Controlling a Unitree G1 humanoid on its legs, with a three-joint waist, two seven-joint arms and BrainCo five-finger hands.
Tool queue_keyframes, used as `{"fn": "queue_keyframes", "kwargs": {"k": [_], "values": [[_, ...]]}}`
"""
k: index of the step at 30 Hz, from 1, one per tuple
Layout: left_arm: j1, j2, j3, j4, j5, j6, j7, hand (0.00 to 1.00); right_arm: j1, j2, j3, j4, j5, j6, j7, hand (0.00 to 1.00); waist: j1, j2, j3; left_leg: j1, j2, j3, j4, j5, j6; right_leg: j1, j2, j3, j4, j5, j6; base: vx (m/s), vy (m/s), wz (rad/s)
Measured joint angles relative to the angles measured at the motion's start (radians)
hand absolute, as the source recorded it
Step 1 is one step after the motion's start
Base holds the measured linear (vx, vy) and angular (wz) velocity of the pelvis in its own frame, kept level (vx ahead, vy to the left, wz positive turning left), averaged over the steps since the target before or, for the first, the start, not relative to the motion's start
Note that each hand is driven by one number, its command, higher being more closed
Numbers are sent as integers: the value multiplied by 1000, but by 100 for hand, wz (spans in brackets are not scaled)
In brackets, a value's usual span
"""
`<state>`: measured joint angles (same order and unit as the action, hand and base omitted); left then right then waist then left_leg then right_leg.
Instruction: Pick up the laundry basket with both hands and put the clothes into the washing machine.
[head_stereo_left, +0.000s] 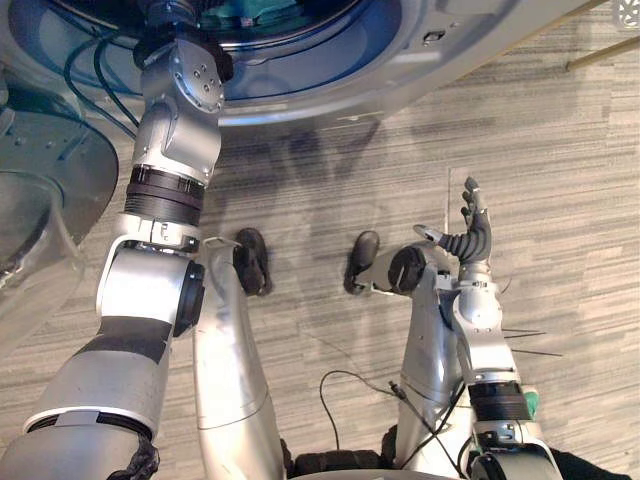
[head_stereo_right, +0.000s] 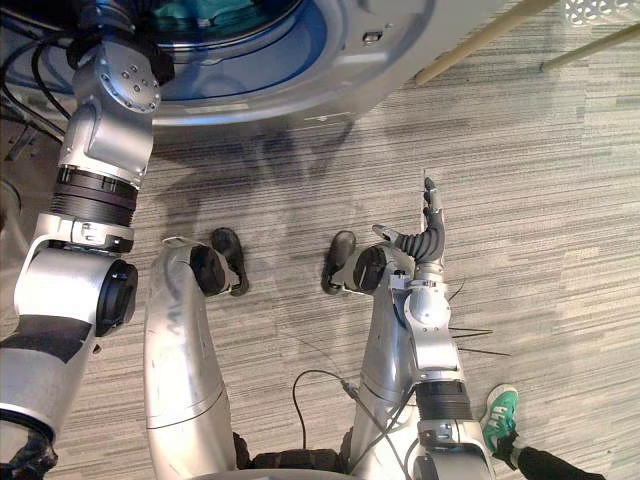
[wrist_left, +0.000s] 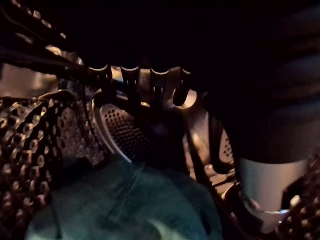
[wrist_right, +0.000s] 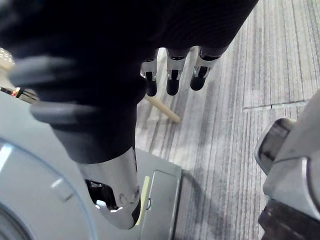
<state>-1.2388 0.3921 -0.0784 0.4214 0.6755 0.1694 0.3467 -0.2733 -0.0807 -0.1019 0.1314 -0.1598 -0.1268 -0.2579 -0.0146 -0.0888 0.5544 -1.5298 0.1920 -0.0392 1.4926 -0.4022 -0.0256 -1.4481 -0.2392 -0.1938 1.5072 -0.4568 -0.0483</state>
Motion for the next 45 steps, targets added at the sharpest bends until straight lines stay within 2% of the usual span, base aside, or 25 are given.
{"fn": "queue_keyframes", "kwargs": {"k": [4, 7, 8, 10, 12, 15, 17, 23, 24, 28, 30, 31, 32, 33, 34, 35, 37, 39, 40, 41, 42, 43, 44, 45], "values": [[268, -120, 37, -110, -101, -11, 6, 0, 22, 28, -6, 3, 0, 27, 0, 0, 11, 0, -3, 155, -22, -8, -106, 22, -14, 169, -8, -35, -93, -3, -2, 49, -47, 25], [575, -254, 94, -137, -272, -42, 0, 0, 105, 46, -22, 14, 1, 66, 4, 0, 43, -3, -16, 374, -41, -6, -273, 56, -33, 395, -11, -76, -233, -3, -3, 47, -78, 38], [630, -265, 100, -141, -298, -49, -1, 0, 120, 49, -25, 19, 1, 70, 6, 0, 49, -3, -22, 413, -42, -3, -301, 61, -35, 435, -11, -84, -259, -3, -3, 54, -94, 35], [839, -290, 121, -141, -437, -85, -27, 0, 173, 58, -48, 71, 1, 94, 22, 0, 60, -14, -95, 532, -54, 5, -416, 82, -43, 555, -13, -111, -352, -3, -2, 87, -88, 37], [953, -290, 121, -141, -490, -110, -56, 0, 196, 55, -59, 109, 1, 104, 25, 0, 63, -13, -117, 626, -55, 13, -484, 97, -47, 653, -13, -131, -416, 0, 1, 116, -58, 30], [1140, -292, 120, -123, -559, -141, -121, 0, 262, 54, -66, 181, 2, 116, 43, 0, 66, -12, -182, 800, -53, 31, -621, 128, -49, 830, -5, -163, -548, 24, 15, 160, -17, 16], [1224, -293, 126, -38, -574, -155, -166, 0, 296, 55, -65, 253, 2, 118, 47, 0, 84, -8, -226, 941, -45, 68, -740, 151, -41, 955, 21, -159, -677, 66, 30, 183, 32, -28], [1309, -305, 197, 218, -574, -155, -209, 0, 359, 77, -91, 405, 27, 134, 67, 0, 83, 8, -335, 1194, -7, 191, -996, 204, -33, 1168, 107, -107, -1009, 204, 65, 160, 82, -50], [1310, -312, 212, 284, -572, -155, -213, 0, 367, 78, -102, 471, 43, 135, 67, 0, 82, 18, -373, 1254, -2, 237, -1071, 224, -32, 1212, 128, -86, -1110, 253, 72, 156, 96, -74], [1300, -312, 243, 396, -549, -156, -213, 0, 368, 72, -161, 596, 78, 135, 68, 0, 72, 46, -421, 1390, -4, 357, -1211, 253, -33, 1290, 167, 13, -1307, 358, 90, 122, 77, -90], [1299, -303, 247, 460, -539, -156, -213, 0, 345, 55, -173, 679, 92, 136, 69, 0, 49, 65, -436, 1447, 0, 454, -1262, 258, -35, 1308, 191, 86, -1403, 435, 101, 116, 59, -142], [1299, -302, 247, 475, -524, -156, -213, 0, 330, 45, -173, 708, 92, 136, 70, 0, 48, 72, -437, 1469, 7, 504, -1278, 259, -35, 1302, 203, 74, -1434, 471, 96, 70, 40, -140], [1299, -305, 247, 483, -514, -156, -213, 0, 320, 39, -173, 723, 93, 137, 71, 0, 46, 75, -437, 1482, 13, 540, -1284, 259, -34, 1301, 196, 39, -1450, 482, 90, 12, 10, -133], [1298, -302, 247, 491, -502, -156, -213, 0, 305, 34, -174, 734, 93, 137, 71, 0, 40, 75, -436, 1501, 17, 596, -1286, 259, -35, 1298, 174, -80, -1452, 452, 37, 8, 8, -136], [1300, -302, 244, 494, -484, -155, -213, 0, 295, 21, -176, 755, 93, 137, 75, 0, 26, 91, -432, 1535, 32, 669, -1284, 259, -36, 1296, 125, -266, -1398, 423, 1, 32, -4, -184], [1302, -296, 245, 492, -476, -156, -212, 0, 287, 17, -175, 768, 93, 137, 82, 0, 31, 95, -429, 1578, 42, 743, -1281, 258, -37, 1296, 76, -433, -1336, 409, -32, 48, -26, -181], [1306, -286, 247, 493, -472, -156, -210, 0, 255, 12, -173, 794, 102, 136, 83, 0, 32, 99, -430, 1638, 48, 811, -1284, 254, -44, 1294, 73, -547, -1295, 398, -37, 87, -171, -214], [1302, -288, 247, 493, -471, -156, -208, 0, 237, -8, -171, 797, 111, 136, 83, 0, 31, 124, -431, 1674, 78, 857, -1250, 233, -75, 1273, 137, -440, -1303, 387, -20, 99, -195, -212], [1299, -291, 246, 493, -471, -159, -208, 0, 237, -21, -156, 799, 111, 137, 83, 0, 34, 139, -431, 1673, 148, 874, -1120, 210, -105, 1268, 187, -364, -1317, 369, -15, 135, -196, -210], [1307, -292, 247, 492, -472, -163, -207, 0, 237, -26, -151, 806, 113, 137, 83, 0, 42, 144, -431, 1643, 237, 856, -915, 219, -81, 1284, 239, -297, -1337, 356, -32, 115, -149, -207], [1311, -295, 243, 493, -472, -168, -208, 0, 234, -27, -149, 806, 114, 137, 82, 0, 46, 151, -427, 1625, 284, 835, -809, 231, -27, 1296, 262, -268, -1348, 353, -37, 173, -132, -203], [1315, -313, 244, 492, -473, -179, -208, 0, 239, -37, -142, 818, 119, 138, 76, 0, 54, 161, -418, 1567, 331, 750, -608, 182, 82, 1322, 302, -207, -1360, 350, -42, 198, -49, -168], [1318, -329, 244, 492, -478, -185, -208, 0, 239, -56, -131, 837, 120, 143, 64, 0, 56, 166, -410, 1473, 292, 600, -505, 151, 63, 1343, 320, -162, -1362, 345, -50, 245, -34, -149], [1322, -336, 244, 491, -483, -188, -208, 0, 240, -61, -131, 842, 120, 151, 61, 0, 57, 165, -405, 1430, 250, 518, -487, 135, 32, 1355, 325, -142, -1362, 342, -54, 222, 53, -105]]}}
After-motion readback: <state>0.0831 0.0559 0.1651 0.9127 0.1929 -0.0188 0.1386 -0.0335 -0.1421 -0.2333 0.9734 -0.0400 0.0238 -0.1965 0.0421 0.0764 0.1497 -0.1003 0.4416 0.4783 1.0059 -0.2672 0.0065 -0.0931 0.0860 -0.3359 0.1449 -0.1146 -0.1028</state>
